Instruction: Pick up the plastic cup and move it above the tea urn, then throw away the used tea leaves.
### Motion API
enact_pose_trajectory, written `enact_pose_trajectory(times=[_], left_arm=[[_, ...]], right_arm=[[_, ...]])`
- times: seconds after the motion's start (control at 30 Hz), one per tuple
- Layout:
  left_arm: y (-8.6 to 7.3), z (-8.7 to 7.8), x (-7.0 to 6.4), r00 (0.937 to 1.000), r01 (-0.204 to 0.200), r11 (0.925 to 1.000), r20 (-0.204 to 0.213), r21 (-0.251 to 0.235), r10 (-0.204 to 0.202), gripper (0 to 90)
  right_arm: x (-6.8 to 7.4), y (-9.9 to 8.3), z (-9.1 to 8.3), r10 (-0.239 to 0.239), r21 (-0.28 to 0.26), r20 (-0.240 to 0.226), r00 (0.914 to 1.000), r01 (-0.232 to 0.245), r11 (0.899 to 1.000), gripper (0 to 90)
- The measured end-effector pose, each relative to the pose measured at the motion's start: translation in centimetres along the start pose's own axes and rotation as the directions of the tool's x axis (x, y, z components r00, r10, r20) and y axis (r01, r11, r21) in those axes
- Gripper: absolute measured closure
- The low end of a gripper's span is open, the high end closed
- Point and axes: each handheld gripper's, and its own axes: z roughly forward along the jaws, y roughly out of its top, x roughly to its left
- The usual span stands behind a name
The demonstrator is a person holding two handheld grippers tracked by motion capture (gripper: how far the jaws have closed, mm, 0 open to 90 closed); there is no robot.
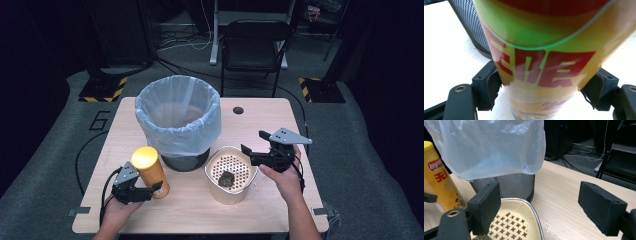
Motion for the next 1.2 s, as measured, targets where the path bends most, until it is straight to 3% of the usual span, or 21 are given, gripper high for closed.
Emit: enact_pose_trajectory(times=[0.27, 0.47, 1.2], left_arm=[[2.6, -2.6, -0.3, 0.9997, 0.013, 0.9998, 0.021, -0.017, -0.012, 24.1], [4.6, -4.3, -0.5, 0.9991, 0.021, 0.9998, 0.037, 0.000, -0.021, 24.2], [9.4, -6.6, -0.8, 0.9964, -0.012, 0.9999, 0.084, 0.003, 0.012, 24.2]], right_arm=[[-0.1, -0.1, 0.0, 0.001, 0.002, -0.003, 1.0000, -0.001, 1.000, 18.9], [-0.1, -0.2, 0.1, 0.000, 0.006, -0.007, 1.0000, 0.000, 1.000, 19.3], [-0.8, -0.8, 0.9, 0.019, 0.033, -0.013, 0.9997, -0.018, 0.999, 20.7]])
